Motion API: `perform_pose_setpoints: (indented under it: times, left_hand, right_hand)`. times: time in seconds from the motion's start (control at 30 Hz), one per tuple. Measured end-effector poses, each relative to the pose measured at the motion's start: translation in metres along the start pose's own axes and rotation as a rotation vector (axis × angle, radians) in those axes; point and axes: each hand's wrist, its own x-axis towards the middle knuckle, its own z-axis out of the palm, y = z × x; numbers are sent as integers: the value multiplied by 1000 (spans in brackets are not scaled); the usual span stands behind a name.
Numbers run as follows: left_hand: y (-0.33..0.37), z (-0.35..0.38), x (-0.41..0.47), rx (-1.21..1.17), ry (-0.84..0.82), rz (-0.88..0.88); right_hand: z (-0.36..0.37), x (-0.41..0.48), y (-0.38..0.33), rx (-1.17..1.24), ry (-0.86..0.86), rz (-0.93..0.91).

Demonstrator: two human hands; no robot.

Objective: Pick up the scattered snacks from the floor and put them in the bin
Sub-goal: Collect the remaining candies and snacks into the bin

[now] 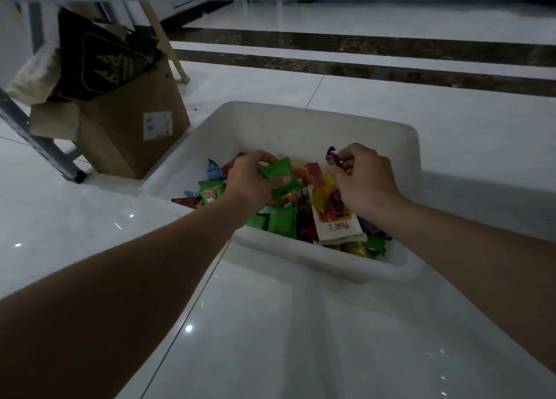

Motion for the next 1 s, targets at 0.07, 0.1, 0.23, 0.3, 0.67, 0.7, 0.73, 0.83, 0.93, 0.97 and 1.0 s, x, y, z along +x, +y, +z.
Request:
perform_pose_setpoints:
  times: [0.07,0.1,0.23,0.3,0.67,0.7,0.73,0.83,0.93,0.97,1.0]
  left_hand:
    - [-4,1,10,14,2,-5]
    - [-7,2,15,16,-1,-16]
    - [-17,6,21,24,1,-28]
    - [-20,4,18,53,7,-18]
    - [-7,-32,-45,284,70,57]
    - [-6,-36,-55,296,79,61]
    - [-7,-40,-65,306,91,64]
    - [-14,-61,-96,363,160,60]
    - [-27,-88,-126,422,232,-14]
    - [-31,-97,-136,423,254,-46]
    - [-36,-106,-147,420,269,-74]
  right_hand:
    - [0,11,5,-24,0,30]
    - [1,15,7,-34,2,45]
    - [4,26,14,-72,4,83]
    - [7,21,16,-64,-4,104]
    - [7,-44,-21,-84,-11,-214]
    - [9,-51,-26,-79,-24,-253]
    - [13,-57,-31,-71,-38,-288]
    - [25,-75,-49,-32,-96,-356]
    - [43,-93,-71,25,-158,-377]
    - [50,-100,-78,45,-179,-384]
    - [57,-107,-85,63,-200,-387]
